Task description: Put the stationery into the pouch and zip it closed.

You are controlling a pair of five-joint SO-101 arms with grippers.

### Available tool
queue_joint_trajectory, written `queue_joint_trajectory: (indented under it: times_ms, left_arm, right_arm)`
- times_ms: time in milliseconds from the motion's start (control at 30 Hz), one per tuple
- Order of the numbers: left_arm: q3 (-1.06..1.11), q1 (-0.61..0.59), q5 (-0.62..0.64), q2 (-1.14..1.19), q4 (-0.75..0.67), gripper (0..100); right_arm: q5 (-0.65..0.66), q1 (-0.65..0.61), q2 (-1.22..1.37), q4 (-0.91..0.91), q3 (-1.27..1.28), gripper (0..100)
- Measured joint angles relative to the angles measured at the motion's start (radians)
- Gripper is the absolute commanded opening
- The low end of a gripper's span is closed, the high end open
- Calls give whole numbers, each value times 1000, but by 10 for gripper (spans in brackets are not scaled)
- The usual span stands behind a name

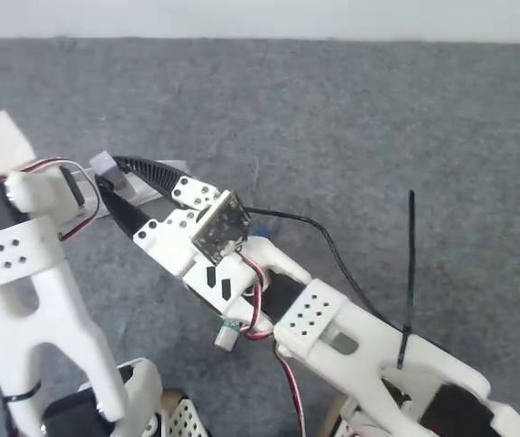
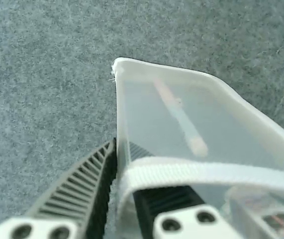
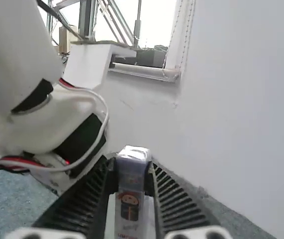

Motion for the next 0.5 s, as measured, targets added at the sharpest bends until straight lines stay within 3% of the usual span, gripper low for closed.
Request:
queue_joint_trajectory:
  times_ms: [100,300,500]
  left_arm:
    - [0,0,0,0,0,12]
    - [0,2,0,0,0,12]
    - [0,3,0,0,0,12]
  right_arm:
    - [0,0,32,0,0,19]
    - [0,6,48,0,5,235]
    - [2,9,12,-2,61,171]
